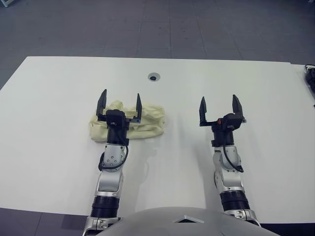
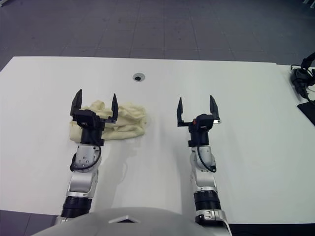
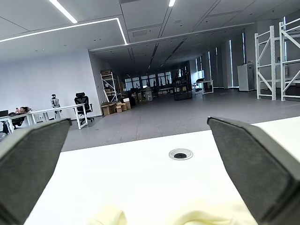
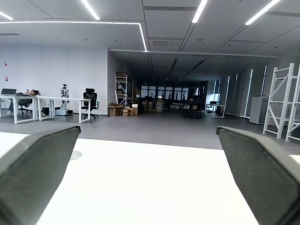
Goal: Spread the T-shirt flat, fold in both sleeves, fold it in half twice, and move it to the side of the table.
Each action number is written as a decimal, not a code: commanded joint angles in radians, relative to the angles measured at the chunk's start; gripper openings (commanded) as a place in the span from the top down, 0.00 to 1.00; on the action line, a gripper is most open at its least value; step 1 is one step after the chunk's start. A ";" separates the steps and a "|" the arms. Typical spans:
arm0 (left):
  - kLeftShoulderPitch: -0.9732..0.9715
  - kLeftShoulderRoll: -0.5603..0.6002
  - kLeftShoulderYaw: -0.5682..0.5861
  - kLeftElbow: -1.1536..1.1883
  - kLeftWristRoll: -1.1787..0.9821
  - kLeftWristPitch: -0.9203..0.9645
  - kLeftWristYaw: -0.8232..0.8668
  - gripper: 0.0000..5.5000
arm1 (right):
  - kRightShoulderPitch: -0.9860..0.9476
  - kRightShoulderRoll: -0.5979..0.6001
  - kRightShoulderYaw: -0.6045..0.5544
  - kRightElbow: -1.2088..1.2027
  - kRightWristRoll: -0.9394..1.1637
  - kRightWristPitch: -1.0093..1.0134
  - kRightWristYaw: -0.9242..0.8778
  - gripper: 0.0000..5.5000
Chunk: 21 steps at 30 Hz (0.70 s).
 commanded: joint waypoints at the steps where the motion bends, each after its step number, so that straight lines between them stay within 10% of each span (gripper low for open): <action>1: 0.002 0.002 0.003 -0.010 -0.012 0.004 -0.003 0.02 | 0.002 -0.002 0.009 -0.003 0.009 0.011 0.017 0.02; 21: -0.003 0.003 0.000 -0.006 -0.024 0.002 -0.006 0.02 | 0.001 -0.003 0.015 0.001 0.004 0.013 0.021 0.02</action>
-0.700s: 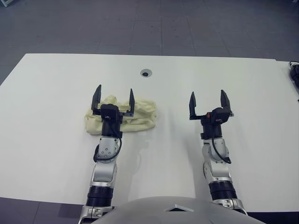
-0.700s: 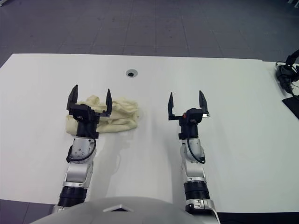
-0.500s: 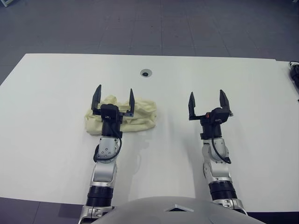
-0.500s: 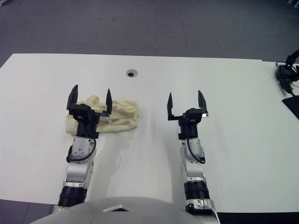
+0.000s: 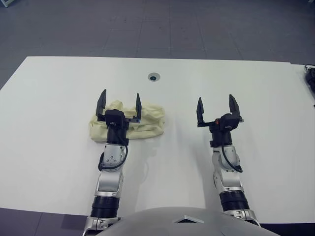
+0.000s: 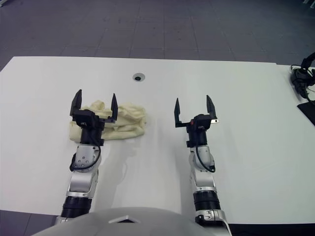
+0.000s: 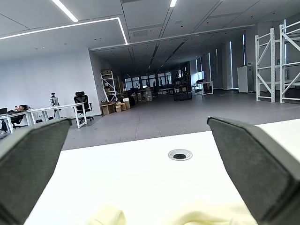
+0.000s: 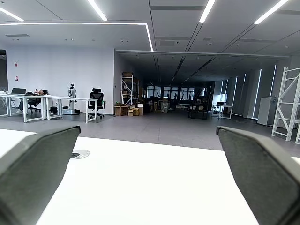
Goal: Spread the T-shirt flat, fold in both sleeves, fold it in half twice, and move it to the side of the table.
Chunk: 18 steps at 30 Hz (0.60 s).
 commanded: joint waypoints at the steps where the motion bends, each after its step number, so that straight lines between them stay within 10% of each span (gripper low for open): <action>1: -0.003 0.003 0.000 -0.005 -0.007 0.001 -0.005 0.02 | 0.000 -0.003 -0.001 0.002 0.001 0.013 0.002 0.02; 18: -0.005 0.004 0.002 -0.003 -0.004 0.003 -0.002 0.02 | 0.000 -0.002 0.005 0.005 0.003 0.012 0.011 0.02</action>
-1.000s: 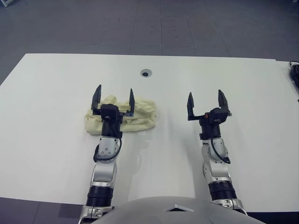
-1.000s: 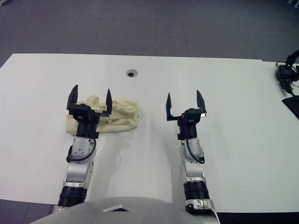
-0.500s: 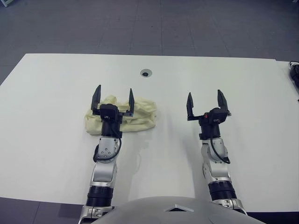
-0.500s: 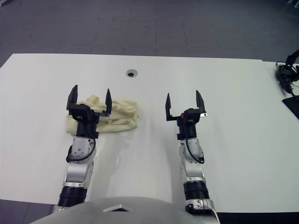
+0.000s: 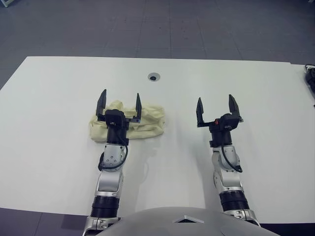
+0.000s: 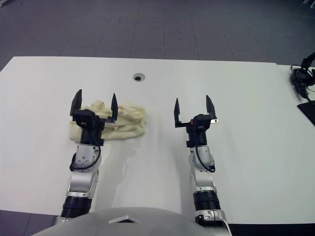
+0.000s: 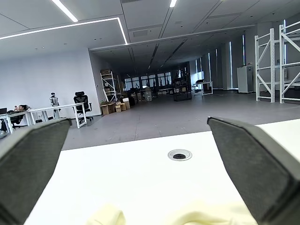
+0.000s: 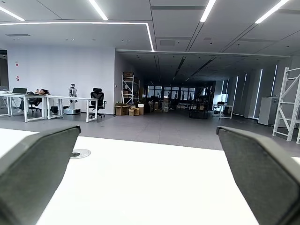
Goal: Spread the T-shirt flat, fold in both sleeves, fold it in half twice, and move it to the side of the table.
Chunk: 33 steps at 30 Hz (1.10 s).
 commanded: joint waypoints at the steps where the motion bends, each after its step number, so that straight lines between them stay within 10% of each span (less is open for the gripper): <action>1: -0.004 0.004 0.002 -0.004 -0.003 0.003 -0.002 0.02 | 0.000 -0.002 0.003 0.004 0.003 0.011 0.006 0.02; 33: -0.042 -0.010 0.091 0.014 0.025 0.004 0.112 0.02 | 0.022 -0.041 0.133 0.005 0.017 0.044 0.189 0.02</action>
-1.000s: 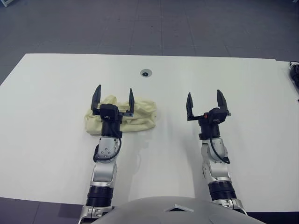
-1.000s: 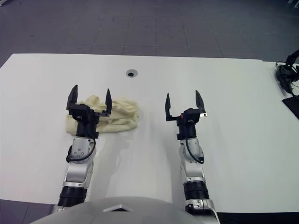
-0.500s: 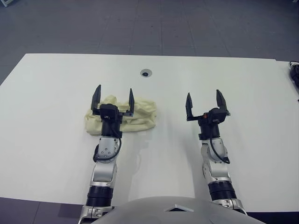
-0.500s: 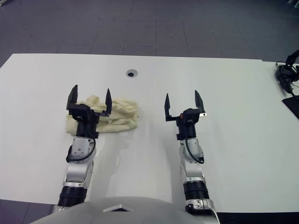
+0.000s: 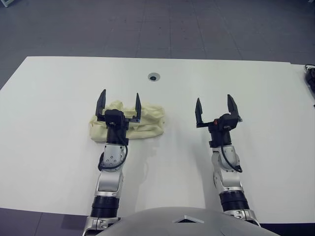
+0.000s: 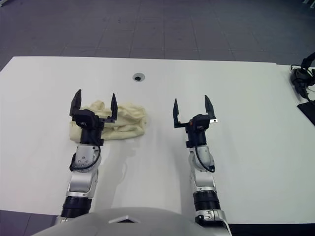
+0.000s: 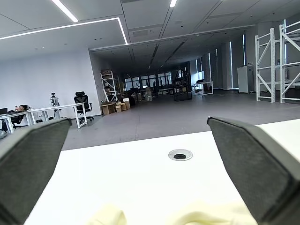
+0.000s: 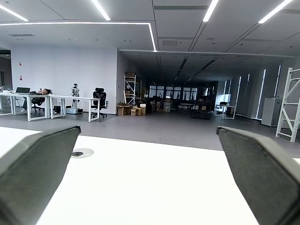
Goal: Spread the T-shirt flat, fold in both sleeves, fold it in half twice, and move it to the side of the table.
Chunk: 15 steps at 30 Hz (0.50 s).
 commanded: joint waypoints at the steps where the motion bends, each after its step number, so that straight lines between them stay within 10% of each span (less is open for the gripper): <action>1: -0.051 -0.006 0.085 0.027 0.011 0.017 0.090 0.02 | 0.028 -0.028 0.119 -0.017 0.027 0.062 0.151 0.02; 15: -0.167 -0.017 0.123 0.155 0.033 -0.013 0.184 0.02 | -0.470 -0.084 0.266 0.351 0.063 0.199 0.622 0.02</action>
